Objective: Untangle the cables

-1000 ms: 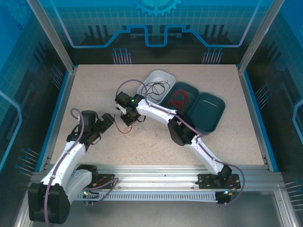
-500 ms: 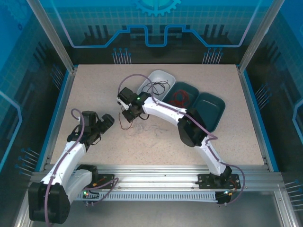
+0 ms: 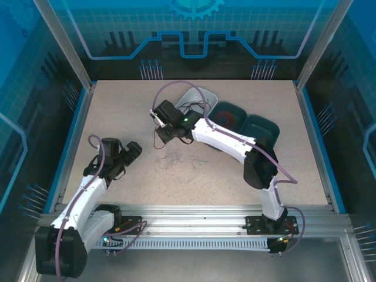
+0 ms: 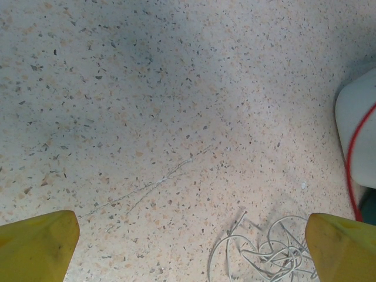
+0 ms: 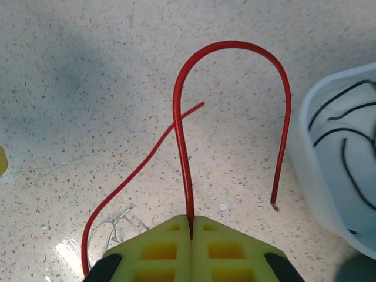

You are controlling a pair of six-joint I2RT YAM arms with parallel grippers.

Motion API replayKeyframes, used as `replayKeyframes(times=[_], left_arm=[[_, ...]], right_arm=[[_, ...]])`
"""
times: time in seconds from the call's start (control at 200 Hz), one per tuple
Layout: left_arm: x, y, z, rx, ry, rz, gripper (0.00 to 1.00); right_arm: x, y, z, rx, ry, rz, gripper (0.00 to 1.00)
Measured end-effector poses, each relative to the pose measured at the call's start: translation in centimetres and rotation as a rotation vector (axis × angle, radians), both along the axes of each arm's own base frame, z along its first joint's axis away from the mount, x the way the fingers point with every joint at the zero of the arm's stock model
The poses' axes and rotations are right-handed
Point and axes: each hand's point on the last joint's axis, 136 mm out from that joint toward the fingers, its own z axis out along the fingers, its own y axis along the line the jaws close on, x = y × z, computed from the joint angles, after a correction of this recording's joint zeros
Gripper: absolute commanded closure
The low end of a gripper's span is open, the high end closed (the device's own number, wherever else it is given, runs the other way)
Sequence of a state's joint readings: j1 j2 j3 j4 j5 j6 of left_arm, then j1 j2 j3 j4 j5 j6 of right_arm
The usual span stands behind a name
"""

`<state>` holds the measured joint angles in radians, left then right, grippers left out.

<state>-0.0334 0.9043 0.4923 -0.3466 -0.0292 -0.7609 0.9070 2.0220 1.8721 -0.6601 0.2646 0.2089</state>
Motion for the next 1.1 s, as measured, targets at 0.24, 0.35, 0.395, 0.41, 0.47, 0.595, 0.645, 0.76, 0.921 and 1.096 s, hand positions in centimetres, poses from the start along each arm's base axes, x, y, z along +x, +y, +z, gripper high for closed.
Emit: replayKeyframes(times=[0.24, 0.35, 0.395, 0.41, 0.47, 0.595, 0.645, 0.76, 0.921, 1.096], left_arm=[[0.2, -0.1, 0.1, -0.003, -0.008, -0.003, 0.01], [0.3, -0.2, 0.1, -0.007, -0.009, -0.006, 0.01], [0.3, -0.2, 0.0, -0.008, -0.006, -0.007, 0.01], [0.3, -0.2, 0.0, -0.008, -0.005, -0.008, 0.01], [0.3, -0.3, -0.1, -0.011, -0.003, -0.01, 0.01], [0.4, -0.4, 0.0, -0.017, -0.006, -0.015, 0.01], [0.5, -0.4, 0.0, -0.019, -0.01, -0.016, 0.01], [0.6, -0.4, 0.1, -0.02, -0.018, -0.017, 0.01], [0.6, -0.5, 0.1, -0.025, -0.016, -0.02, 0.01], [0.6, -0.7, 0.0, -0.031, -0.013, -0.026, 0.01]], right_arm=[[-0.5, -3.1, 4.5, 0.022, -0.11, -0.062, 1.0], [-0.7, -4.9, 6.0, 0.024, -0.157, -0.1, 1.0], [-0.6, -5.9, 6.5, 0.025, -0.17, -0.123, 1.0], [-0.6, -6.2, 6.6, 0.024, -0.173, -0.13, 1.0], [-0.5, -7.7, 6.7, 0.019, -0.18, -0.165, 1.0], [0.2, -11.7, 6.7, 0.015, -0.181, -0.258, 1.0], [0.5, -13.4, 6.6, 0.017, -0.179, -0.299, 1.0], [1.1, -17.3, 6.1, 0.018, -0.17, -0.399, 1.0], [1.8, -21.5, 5.2, 0.016, -0.153, -0.506, 1.0], [2.6, -24.1, 4.1, 0.009, -0.125, -0.569, 1.0]])
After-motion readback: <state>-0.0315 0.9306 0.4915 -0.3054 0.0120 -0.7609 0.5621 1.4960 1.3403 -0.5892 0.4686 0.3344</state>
